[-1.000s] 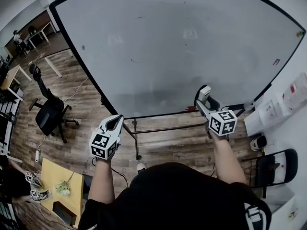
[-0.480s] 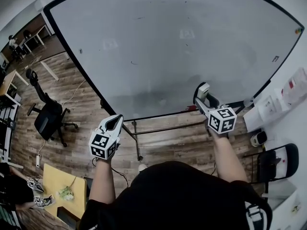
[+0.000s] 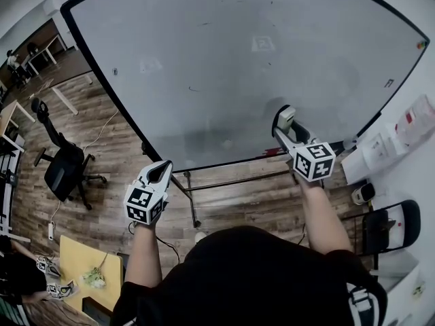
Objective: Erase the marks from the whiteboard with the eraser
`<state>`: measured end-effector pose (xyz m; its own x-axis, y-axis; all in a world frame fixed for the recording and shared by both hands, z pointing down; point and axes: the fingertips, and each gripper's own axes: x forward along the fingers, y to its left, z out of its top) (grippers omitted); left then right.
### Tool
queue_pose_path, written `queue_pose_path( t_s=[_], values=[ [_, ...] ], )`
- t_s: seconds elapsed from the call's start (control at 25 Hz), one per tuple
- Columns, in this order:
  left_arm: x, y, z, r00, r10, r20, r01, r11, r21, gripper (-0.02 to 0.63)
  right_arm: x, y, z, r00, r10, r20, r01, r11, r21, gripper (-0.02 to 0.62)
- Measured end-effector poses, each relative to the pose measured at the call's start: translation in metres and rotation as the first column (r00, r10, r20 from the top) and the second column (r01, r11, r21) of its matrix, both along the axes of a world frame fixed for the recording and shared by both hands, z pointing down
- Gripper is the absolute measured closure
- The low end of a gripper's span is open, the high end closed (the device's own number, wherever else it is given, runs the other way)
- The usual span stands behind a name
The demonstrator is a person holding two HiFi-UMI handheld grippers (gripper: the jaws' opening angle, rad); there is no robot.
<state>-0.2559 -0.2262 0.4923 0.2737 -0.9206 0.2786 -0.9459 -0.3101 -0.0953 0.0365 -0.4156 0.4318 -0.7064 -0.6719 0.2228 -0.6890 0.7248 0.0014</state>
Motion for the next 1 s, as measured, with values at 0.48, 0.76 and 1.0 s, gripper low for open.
queue_pose_path(
  t_s=[0.48,0.76,1.0],
  values=[
    [-0.015,-0.015,-0.003,0.999,0.050,0.010,-0.050,0.999,0.013,0.595,-0.038,-0.011,-0.034,0.999,0.034,-0.024,-0.032,0.995,0.092,0.365],
    [-0.017,-0.023,-0.004,0.997,0.079,0.014,-0.079,0.997,0.020,0.595,-0.056,-0.021,-0.054,0.994,0.094,-0.051,-0.085,0.983,0.163,0.365],
    [-0.026,-0.025,-0.005,0.995,0.097,0.012,-0.097,0.995,0.016,0.595,-0.071,-0.028,-0.066,0.979,0.175,-0.100,-0.148,0.961,0.235,0.365]
  ],
)
